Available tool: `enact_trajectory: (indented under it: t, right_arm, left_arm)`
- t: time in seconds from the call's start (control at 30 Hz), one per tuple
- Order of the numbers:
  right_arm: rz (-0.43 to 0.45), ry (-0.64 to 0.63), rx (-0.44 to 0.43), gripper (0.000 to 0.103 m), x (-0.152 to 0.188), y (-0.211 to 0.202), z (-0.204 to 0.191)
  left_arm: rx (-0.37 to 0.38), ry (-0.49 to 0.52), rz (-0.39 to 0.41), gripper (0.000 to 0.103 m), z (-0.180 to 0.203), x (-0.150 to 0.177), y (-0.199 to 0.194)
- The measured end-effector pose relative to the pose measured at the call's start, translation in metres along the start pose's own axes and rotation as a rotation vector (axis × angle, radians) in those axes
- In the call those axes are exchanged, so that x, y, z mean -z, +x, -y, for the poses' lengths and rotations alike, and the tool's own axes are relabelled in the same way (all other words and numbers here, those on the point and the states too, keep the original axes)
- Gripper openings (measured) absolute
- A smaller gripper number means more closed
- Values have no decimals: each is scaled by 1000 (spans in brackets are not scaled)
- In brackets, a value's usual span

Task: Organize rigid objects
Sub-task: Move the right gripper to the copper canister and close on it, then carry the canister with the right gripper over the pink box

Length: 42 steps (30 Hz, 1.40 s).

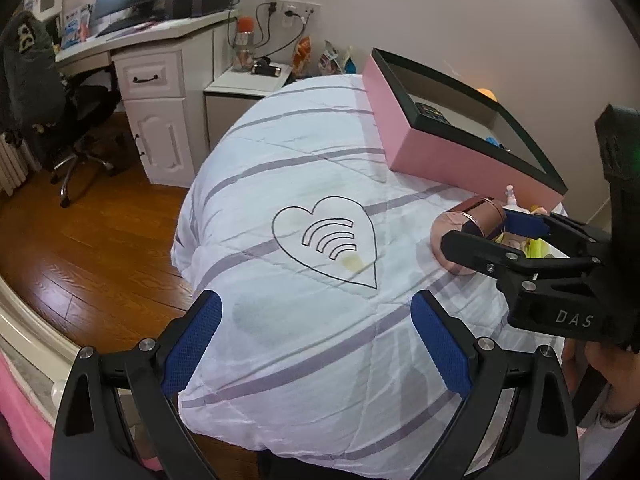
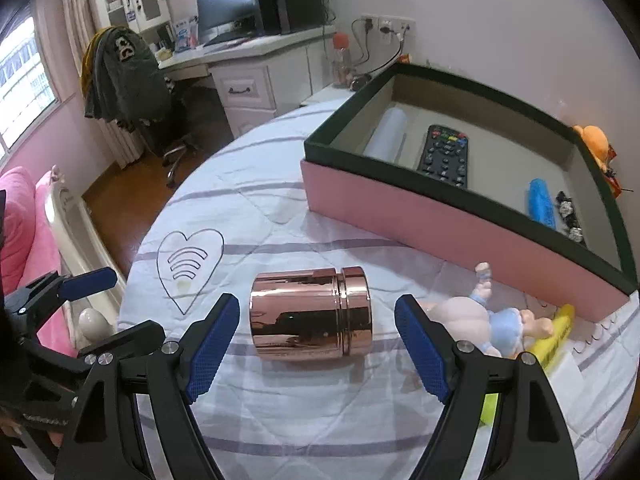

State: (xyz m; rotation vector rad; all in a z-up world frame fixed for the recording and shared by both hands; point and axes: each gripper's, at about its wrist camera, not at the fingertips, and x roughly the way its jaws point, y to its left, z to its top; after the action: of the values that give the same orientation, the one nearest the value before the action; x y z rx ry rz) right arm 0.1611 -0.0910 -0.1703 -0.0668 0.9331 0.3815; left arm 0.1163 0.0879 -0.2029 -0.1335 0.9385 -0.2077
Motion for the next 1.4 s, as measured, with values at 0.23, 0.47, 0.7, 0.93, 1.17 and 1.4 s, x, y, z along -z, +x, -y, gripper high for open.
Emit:
enact_trajectory:
  t: [0.23,0.47,0.7,0.93,1.17,1.4]
  right_arm:
    - [-27,-62,-49,56,-2,0,3]
    - [67,-111,-48,56,-15,-46,15]
    - [126,-41,46,56,-57,-72,73]
    - [94,32,107,56,-97,-48,127]
    - [-1,49,147,56,-122,-2,187]
    - [-143,-7,167,56,-137,43,227]
  left_arm:
    - [26,13,10,97,9,-9,0]
    - [55,34,57,97,28,-33,-8]
    - [68,44,84,97,55,-72,2]
    - [47,74,91,97,77,-111,22]
    - [68,98,74,97,94,-131,45]
    - [86,137,51,97,113,-137,65]
